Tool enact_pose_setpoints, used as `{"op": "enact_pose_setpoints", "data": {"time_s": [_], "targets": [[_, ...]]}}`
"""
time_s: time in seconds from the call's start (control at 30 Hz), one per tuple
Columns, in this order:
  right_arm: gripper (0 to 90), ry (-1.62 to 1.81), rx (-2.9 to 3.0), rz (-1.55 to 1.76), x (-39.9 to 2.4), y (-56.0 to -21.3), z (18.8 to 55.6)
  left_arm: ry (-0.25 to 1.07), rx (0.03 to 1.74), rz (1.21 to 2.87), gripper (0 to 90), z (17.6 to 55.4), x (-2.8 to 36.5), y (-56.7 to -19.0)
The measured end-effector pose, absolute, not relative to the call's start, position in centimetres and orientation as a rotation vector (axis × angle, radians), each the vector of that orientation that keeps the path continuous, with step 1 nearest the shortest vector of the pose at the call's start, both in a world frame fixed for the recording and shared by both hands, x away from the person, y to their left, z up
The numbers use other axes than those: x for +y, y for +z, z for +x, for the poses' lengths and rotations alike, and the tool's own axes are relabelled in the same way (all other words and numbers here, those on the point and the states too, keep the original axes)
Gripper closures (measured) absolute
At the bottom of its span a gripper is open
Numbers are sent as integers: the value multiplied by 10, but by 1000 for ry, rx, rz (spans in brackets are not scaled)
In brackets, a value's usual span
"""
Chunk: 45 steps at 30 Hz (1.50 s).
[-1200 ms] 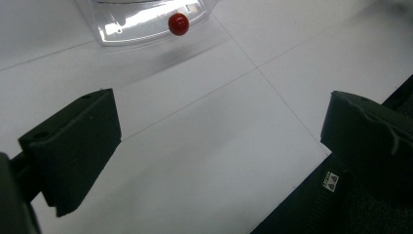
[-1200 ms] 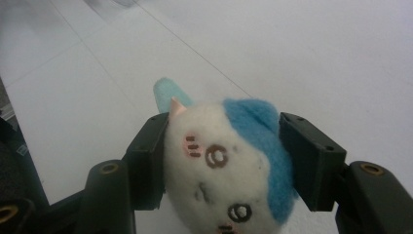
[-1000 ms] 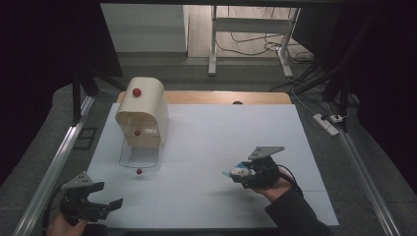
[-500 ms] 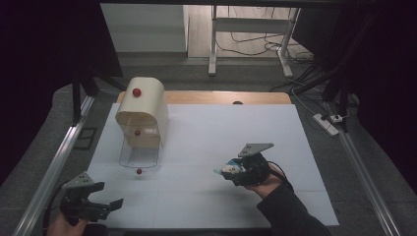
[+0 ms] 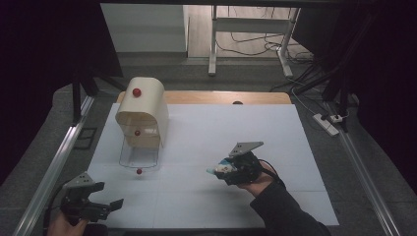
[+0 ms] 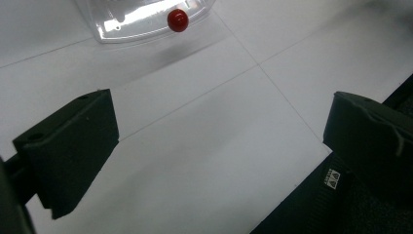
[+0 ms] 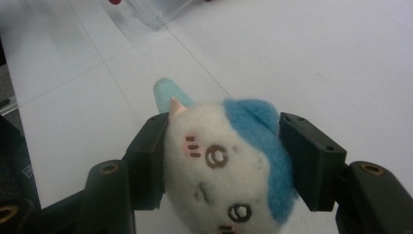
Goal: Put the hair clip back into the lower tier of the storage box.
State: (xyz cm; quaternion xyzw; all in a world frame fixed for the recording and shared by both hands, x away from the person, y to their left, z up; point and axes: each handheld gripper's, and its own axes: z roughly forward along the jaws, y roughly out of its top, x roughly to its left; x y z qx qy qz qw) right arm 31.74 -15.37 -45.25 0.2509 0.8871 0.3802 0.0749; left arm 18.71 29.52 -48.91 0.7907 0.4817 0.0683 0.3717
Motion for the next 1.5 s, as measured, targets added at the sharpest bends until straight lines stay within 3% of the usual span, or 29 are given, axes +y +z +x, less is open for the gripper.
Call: {"op": "enact_pose_setpoints", "data": {"time_s": [1.5], "targets": [[379, 1141, 2719, 631, -98, -465, 327, 173, 1231, 2033, 0, 187, 295, -489]]}}
